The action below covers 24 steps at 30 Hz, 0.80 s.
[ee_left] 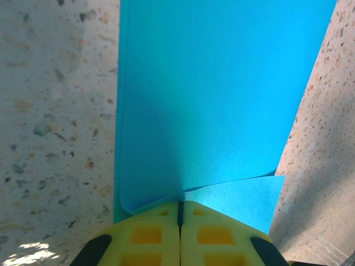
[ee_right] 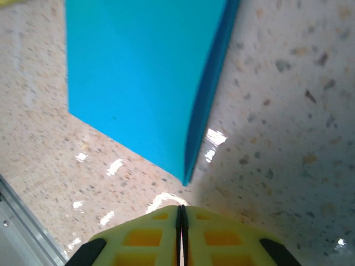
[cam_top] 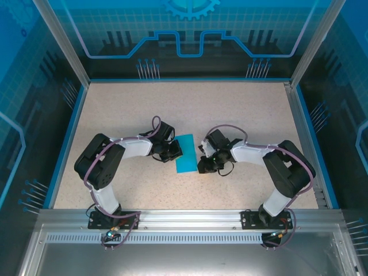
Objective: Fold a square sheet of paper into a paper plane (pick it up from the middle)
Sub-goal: Fold the triangle a second time at the center of the table.
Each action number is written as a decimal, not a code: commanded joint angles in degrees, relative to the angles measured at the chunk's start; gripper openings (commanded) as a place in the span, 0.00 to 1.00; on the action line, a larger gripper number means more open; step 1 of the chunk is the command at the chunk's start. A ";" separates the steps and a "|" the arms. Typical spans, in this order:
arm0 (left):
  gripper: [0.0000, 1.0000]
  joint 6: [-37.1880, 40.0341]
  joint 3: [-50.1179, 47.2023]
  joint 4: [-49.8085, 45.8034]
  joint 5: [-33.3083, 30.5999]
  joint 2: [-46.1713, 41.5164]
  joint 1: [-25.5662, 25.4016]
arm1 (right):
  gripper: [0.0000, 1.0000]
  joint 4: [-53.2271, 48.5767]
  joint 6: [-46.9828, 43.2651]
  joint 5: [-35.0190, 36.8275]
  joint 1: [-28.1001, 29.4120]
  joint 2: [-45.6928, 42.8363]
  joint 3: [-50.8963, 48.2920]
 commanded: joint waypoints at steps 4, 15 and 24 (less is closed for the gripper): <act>0.06 1.24 -1.82 -5.65 -2.84 4.34 -0.49 | 0.12 0.00 -0.65 -0.29 0.98 4.55 9.17; 0.07 3.09 0.67 -6.40 -1.89 3.13 -0.82 | 0.10 -0.38 -0.29 1.80 1.13 9.68 7.37; 0.15 6.37 1.82 0.47 2.35 -3.18 -4.09 | 0.09 -2.61 0.40 5.26 1.12 12.67 6.83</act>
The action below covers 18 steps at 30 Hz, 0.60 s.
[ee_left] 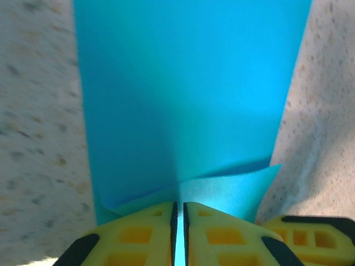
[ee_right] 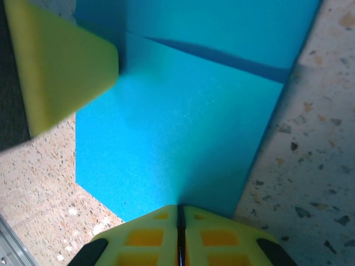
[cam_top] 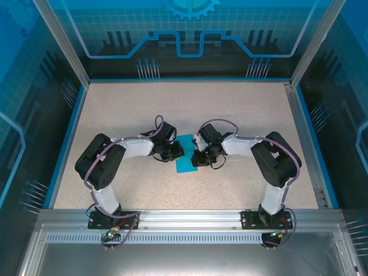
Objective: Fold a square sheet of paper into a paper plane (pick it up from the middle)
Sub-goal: Fold the triangle a second time at the center of the table.
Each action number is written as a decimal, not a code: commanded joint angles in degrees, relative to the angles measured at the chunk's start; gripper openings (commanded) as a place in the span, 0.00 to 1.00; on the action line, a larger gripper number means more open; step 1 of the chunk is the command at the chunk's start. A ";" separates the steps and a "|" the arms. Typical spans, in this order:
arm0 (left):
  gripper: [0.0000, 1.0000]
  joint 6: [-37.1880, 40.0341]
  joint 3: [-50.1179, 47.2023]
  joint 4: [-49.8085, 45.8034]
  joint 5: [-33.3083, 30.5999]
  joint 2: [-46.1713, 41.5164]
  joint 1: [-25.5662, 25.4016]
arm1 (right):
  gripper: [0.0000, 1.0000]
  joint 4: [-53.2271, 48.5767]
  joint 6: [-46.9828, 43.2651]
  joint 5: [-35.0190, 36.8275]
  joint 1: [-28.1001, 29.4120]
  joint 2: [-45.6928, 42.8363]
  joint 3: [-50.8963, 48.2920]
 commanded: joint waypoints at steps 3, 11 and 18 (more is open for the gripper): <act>0.15 0.56 -0.19 3.75 2.51 -3.49 -3.70 | 0.09 -3.59 0.53 3.92 0.46 3.55 -1.30; 0.13 -3.13 -3.79 6.99 2.16 -2.83 -4.95 | 0.09 -3.63 1.00 4.05 0.38 3.99 -1.28; 0.11 -5.79 -6.07 9.99 2.06 -0.75 -5.21 | 0.09 -3.63 1.54 4.00 0.22 4.34 -1.47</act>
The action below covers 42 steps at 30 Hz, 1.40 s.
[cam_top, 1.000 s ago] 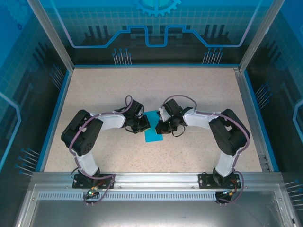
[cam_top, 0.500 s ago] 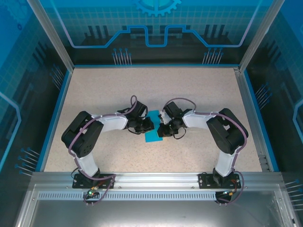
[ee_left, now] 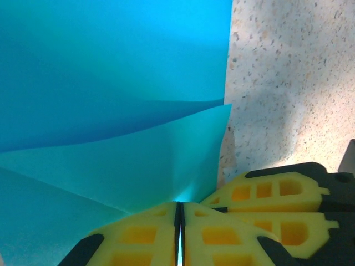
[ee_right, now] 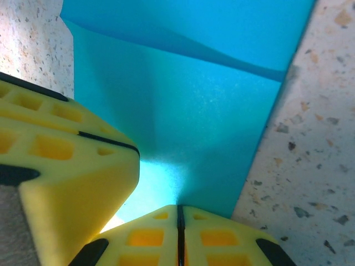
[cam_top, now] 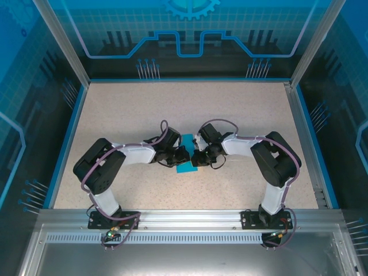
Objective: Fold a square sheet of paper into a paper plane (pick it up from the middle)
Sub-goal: Fold the triangle a second time at the center of the table.
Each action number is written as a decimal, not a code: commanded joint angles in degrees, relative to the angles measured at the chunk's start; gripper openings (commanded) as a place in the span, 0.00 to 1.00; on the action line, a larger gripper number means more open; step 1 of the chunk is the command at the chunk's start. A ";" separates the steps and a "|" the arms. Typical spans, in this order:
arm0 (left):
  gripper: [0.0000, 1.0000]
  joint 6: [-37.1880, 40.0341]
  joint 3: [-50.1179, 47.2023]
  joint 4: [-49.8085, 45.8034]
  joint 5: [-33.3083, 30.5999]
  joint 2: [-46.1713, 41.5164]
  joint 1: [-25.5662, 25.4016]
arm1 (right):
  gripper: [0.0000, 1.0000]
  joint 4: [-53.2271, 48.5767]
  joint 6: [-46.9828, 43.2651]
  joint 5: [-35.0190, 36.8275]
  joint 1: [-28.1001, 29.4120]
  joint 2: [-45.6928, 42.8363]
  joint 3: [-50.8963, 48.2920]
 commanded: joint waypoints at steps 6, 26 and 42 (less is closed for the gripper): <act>0.10 -2.09 -1.78 2.17 -0.63 3.03 -0.45 | 0.09 -4.64 0.10 4.69 0.28 4.56 -1.71; 0.09 0.65 -3.04 -1.86 -5.72 2.46 11.84 | 0.09 -11.26 -2.19 14.46 0.20 8.26 -3.17; 0.15 4.48 -3.14 -2.10 -1.87 -5.37 15.84 | 0.14 -4.08 1.64 4.96 0.20 0.76 -2.49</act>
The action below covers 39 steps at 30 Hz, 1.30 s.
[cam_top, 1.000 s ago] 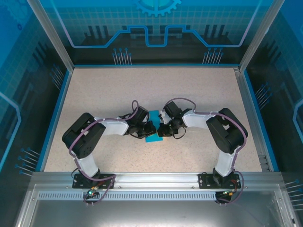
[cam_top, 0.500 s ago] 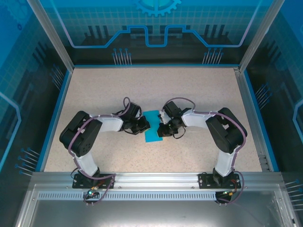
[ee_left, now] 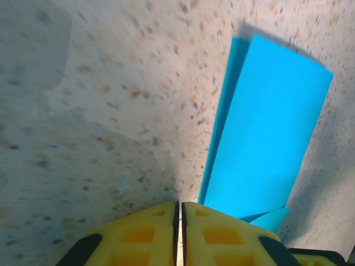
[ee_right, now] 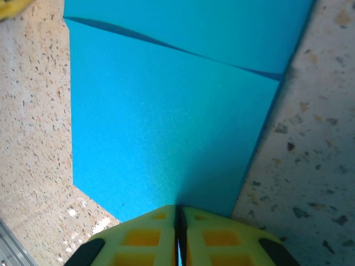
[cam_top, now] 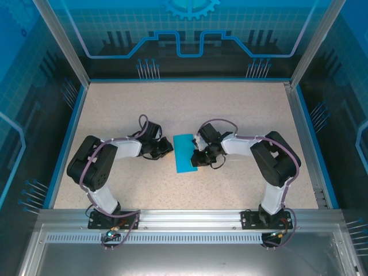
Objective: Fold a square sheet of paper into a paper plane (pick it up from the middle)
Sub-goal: Fold the triangle a second time at the center of the table, then turn over the paper at the center of the table.
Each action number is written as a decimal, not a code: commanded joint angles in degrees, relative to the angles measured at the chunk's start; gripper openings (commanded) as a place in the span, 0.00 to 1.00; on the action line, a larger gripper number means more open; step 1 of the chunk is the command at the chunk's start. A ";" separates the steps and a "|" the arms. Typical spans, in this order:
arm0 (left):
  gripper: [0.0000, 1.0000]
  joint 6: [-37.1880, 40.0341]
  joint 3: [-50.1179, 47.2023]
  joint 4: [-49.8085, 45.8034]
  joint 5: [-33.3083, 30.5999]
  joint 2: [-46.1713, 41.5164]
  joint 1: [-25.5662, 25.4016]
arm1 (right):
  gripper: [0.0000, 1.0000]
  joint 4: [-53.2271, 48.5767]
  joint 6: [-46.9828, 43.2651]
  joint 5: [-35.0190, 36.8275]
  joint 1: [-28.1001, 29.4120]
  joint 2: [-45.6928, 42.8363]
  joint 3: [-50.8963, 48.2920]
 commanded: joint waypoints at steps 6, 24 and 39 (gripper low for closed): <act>0.23 1.77 -1.93 -2.14 2.36 -9.84 0.78 | 0.30 2.97 4.81 3.36 -0.62 -9.74 -1.13; 0.39 -3.93 -5.67 4.10 9.95 -8.98 -3.96 | 0.35 5.95 1.91 2.39 -3.91 -0.70 2.23; 0.39 -5.02 -5.37 4.97 9.90 -6.13 -6.21 | 0.12 9.72 5.18 1.05 -5.44 0.30 0.08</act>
